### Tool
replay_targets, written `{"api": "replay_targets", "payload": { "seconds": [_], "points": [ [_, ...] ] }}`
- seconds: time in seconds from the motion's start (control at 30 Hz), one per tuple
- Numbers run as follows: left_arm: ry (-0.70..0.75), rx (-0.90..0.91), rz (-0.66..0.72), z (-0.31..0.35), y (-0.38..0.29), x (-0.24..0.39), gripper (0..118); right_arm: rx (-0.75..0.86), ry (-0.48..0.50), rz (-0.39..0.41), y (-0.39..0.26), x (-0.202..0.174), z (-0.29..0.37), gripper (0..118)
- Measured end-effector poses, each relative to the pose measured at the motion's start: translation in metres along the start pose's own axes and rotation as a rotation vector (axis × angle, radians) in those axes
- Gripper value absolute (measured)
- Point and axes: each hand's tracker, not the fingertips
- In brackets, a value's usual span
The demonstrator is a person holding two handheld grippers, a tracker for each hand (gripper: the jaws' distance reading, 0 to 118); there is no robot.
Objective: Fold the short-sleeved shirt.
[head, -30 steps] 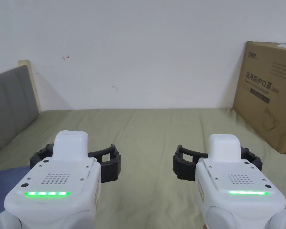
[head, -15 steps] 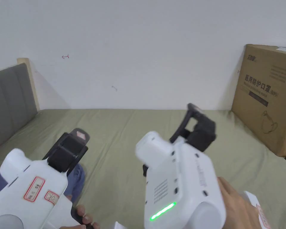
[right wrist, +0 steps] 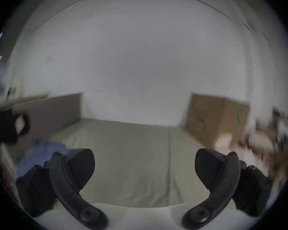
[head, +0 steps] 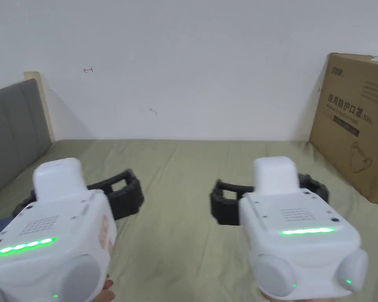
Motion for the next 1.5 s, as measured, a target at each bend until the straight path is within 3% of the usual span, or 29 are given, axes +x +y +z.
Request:
{"api": "replay_targets", "payload": {
  "seconds": [0.03,0.07,0.13,0.27,0.4,0.47,0.5,0.53,0.6,0.63,0.73,0.8,1.07,1.2,1.5],
  "points": [
    [0.002,-0.029,-0.141,-0.002,-0.001,0.011,118,-0.049,-0.114,-0.027,-0.010,0.007,-0.001,118],
    [-0.008,-0.030,-0.227,0.001,-0.004,0.019,117,-0.087,-0.165,-0.040,-0.019,0.014,-0.004,118],
    [-0.007,-0.009,-0.267,0.002,-0.017,0.029,117,-0.075,-0.144,-0.012,-0.038,0.022,-0.004,118],
    [-0.069,-0.036,-0.090,0.006,-0.018,0.025,116,-0.006,-0.160,0.076,-0.035,0.019,0.004,118],
    [-0.081,0.007,-0.086,0.008,-0.011,0.021,116,0.030,-0.106,0.064,-0.017,0.022,0.001,118],
    [-0.073,0.034,-0.098,0.008,-0.010,0.021,109,0.042,-0.089,0.067,-0.015,0.023,0.000,116],
    [-0.071,0.030,-0.103,0.008,-0.010,0.021,97,0.047,-0.096,0.072,-0.016,0.023,0.001,112],
    [-0.071,0.028,-0.102,0.009,-0.011,0.020,63,0.056,-0.104,0.074,-0.018,0.024,0.000,95],
    [-0.076,-0.001,-0.080,0.006,-0.013,0.018,11,0.054,-0.102,0.070,-0.020,0.026,0.002,34],
    [-0.084,-0.059,-0.063,0.000,-0.015,0.016,4,0.052,-0.112,0.063,-0.022,0.027,0.001,18],
    [-0.124,-0.097,-0.035,-0.005,-0.021,0.013,2,0.038,-0.132,0.060,-0.028,0.031,-0.001,15],
    [-0.121,-0.088,-0.046,-0.003,-0.024,0.015,0,0.024,-0.121,0.042,-0.029,0.033,-0.002,0],
    [-0.119,-0.077,-0.037,-0.004,-0.016,0.013,0,0.036,-0.134,0.040,-0.022,0.036,-0.001,0],
    [-0.128,-0.079,-0.026,-0.005,-0.012,0.009,0,0.044,-0.122,0.076,-0.017,0.029,-0.002,0],
    [-0.016,-0.072,0.007,0.011,-0.006,-0.032,0,0.000,0.050,0.100,-0.018,-0.016,-0.012,0]
  ]
}}
